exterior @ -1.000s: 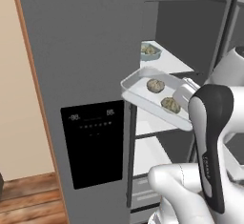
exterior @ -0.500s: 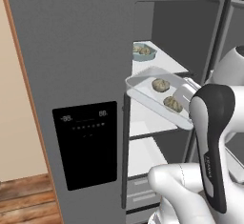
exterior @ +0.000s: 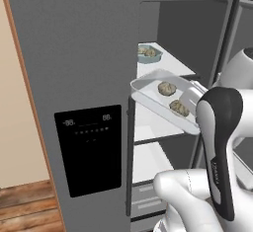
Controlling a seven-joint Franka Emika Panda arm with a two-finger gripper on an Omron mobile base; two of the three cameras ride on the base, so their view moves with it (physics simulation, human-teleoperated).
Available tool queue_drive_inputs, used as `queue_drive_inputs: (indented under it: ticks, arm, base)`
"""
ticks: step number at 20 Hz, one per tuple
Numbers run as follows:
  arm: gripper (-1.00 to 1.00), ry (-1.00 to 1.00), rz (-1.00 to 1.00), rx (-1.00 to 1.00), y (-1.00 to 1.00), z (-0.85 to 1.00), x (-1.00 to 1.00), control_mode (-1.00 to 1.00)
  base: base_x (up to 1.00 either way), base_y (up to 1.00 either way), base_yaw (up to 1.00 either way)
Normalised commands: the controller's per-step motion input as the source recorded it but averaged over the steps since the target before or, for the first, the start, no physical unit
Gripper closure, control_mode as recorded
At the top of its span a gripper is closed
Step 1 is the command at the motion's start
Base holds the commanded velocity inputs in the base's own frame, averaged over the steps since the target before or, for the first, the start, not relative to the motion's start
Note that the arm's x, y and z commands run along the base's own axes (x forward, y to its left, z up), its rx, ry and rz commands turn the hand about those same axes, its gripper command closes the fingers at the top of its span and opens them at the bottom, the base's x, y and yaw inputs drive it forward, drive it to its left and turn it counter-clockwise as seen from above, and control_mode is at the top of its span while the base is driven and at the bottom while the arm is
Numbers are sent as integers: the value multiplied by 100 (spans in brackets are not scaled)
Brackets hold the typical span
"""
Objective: Place two dumplings into each of the tupperware containers and then place the containers in the fridge.
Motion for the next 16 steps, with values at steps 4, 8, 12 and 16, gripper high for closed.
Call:
queue_drive_inputs:
  ticks: [4,8,12,16]
  arm:
    - [100,0,-11,0,0,-43,7,-100]
    - [100,0,-11,2,-1,-58,38,-100]
    - [100,0,-2,4,-14,-52,55,-100]
    - [100,0,-1,4,-22,-45,8,-100]
  base:
    - [0,0,0]
    - [0,0,0]
    - [0,0,0]
    - [0,0,0]
